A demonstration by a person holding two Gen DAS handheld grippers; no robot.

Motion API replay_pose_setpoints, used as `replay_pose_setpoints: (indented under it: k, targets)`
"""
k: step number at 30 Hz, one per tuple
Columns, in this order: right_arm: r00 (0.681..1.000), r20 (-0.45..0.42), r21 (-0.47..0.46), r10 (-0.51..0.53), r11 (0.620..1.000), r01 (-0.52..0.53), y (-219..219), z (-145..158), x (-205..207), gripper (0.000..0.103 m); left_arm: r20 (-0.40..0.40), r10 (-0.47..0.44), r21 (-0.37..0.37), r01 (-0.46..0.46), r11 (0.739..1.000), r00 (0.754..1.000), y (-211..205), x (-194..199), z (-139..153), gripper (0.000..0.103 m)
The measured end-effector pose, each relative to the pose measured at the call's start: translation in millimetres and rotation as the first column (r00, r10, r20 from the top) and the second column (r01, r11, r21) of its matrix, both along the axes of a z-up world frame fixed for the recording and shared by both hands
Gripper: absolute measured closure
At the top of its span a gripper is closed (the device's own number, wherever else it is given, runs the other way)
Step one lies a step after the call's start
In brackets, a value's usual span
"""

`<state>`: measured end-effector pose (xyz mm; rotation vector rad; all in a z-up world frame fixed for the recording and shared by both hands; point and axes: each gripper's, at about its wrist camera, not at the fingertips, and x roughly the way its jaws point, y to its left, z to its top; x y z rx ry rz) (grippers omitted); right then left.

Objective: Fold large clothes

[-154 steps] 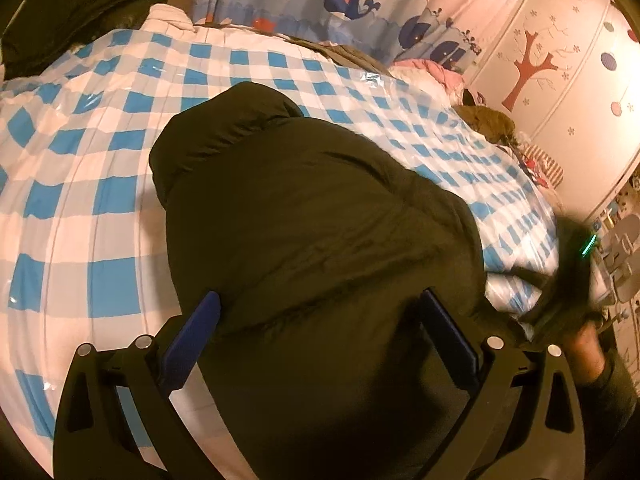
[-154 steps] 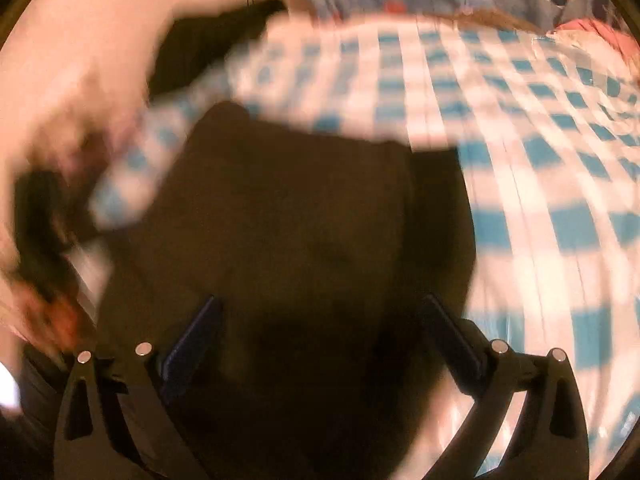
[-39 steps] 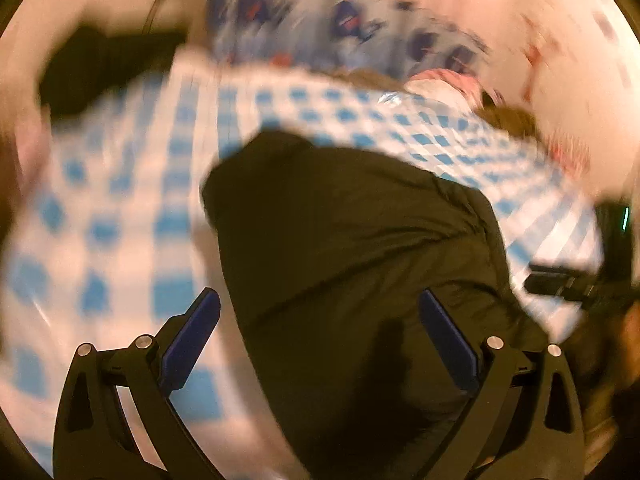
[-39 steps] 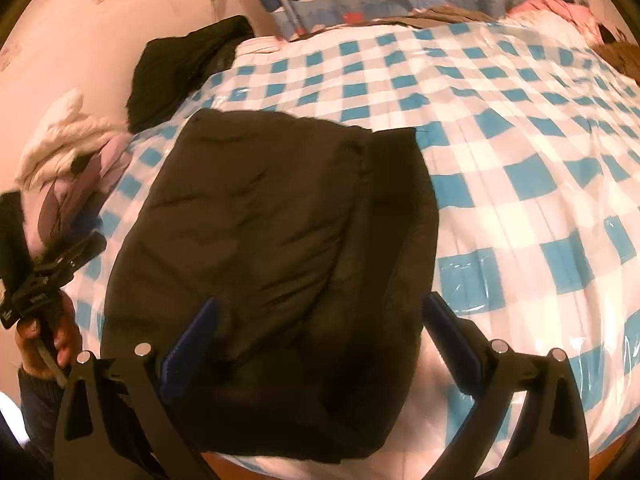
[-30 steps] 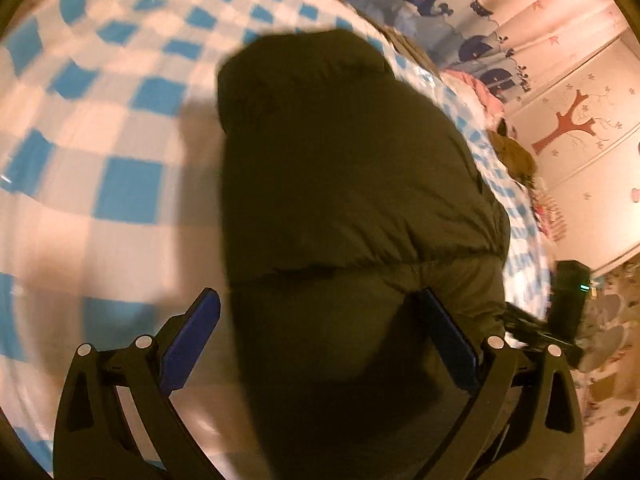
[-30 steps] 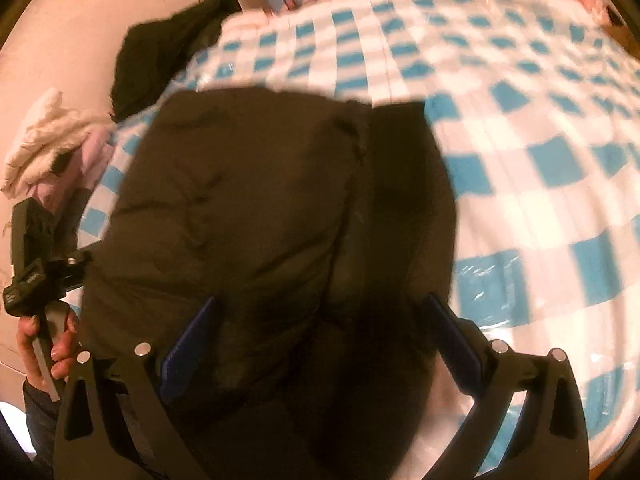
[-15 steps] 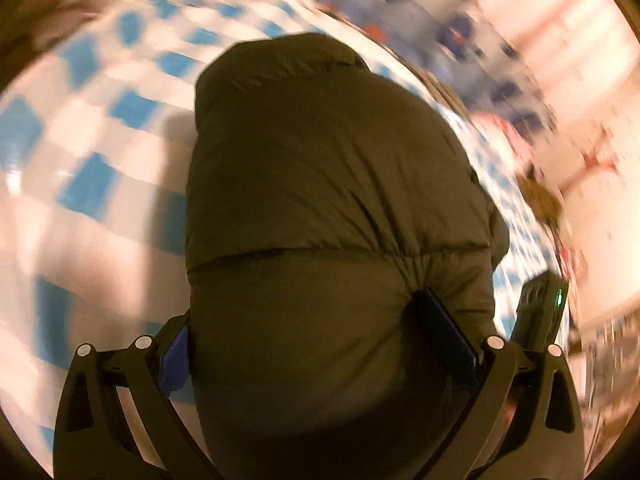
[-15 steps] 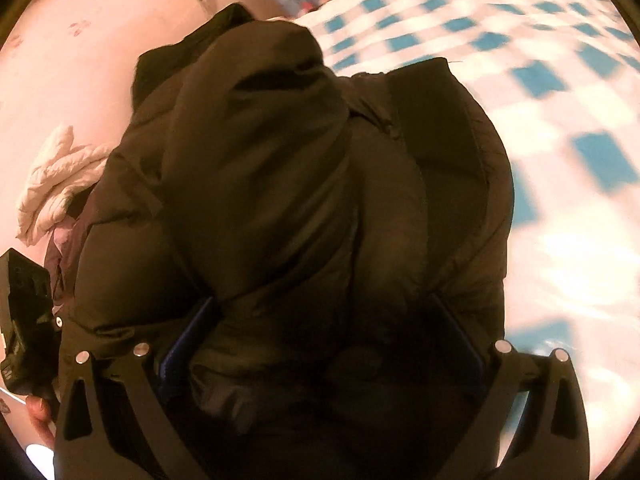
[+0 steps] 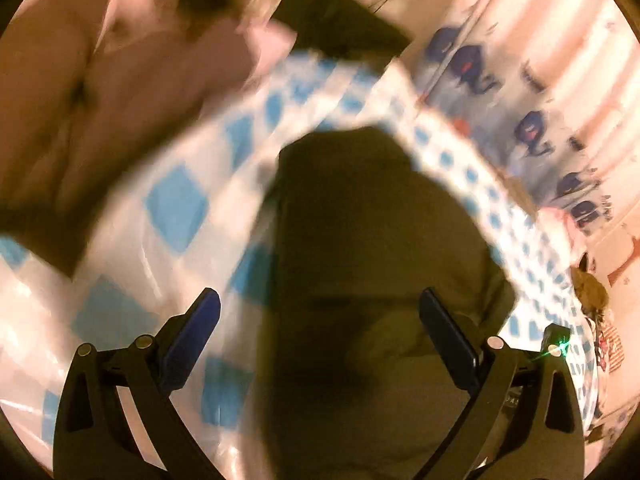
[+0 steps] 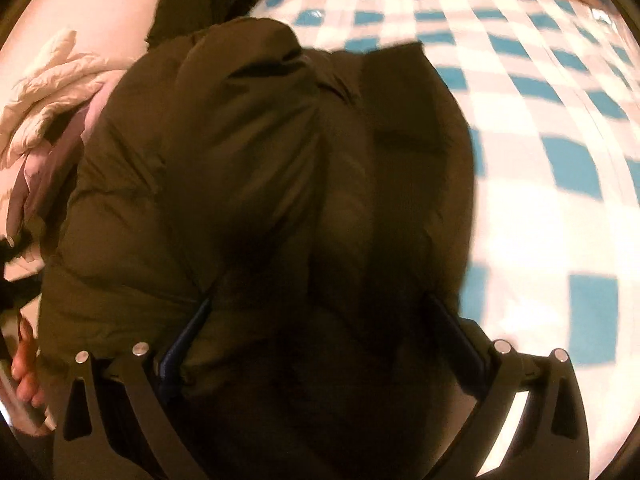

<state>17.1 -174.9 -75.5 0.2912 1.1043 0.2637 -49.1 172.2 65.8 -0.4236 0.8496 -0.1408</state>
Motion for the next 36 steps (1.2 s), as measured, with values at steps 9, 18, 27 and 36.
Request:
replay_pose_setpoints:
  k: [9, 18, 27, 36]
  targets:
    - [0.968, 0.241, -0.089, 0.072, 0.995, -0.052, 50, 90, 88, 0.005, -0.025, -0.293, 0.236, 0.291, 0.927, 0.956, -102, -7, -15, 0.008]
    - [1.0, -0.015, -0.033, -0.002, 0.999, 0.001, 26, -17, 136, 0.005, -0.034, -0.343, 0.205, 0.342, 0.917, 0.939, -113, -3, -19, 0.008]
    - [0.972, 0.224, -0.009, 0.064, 0.998, -0.063, 11, 83, -17, 0.005, -0.03, -0.241, 0.03, 0.242, 0.97, 0.97, -77, -7, -13, 0.008]
    - [0.995, 0.048, -0.097, 0.09, 0.992, -0.085, 37, 19, -55, 0.005, -0.067, -0.212, 0.102, 0.218, 0.971, 0.975, -81, -5, -23, 0.008]
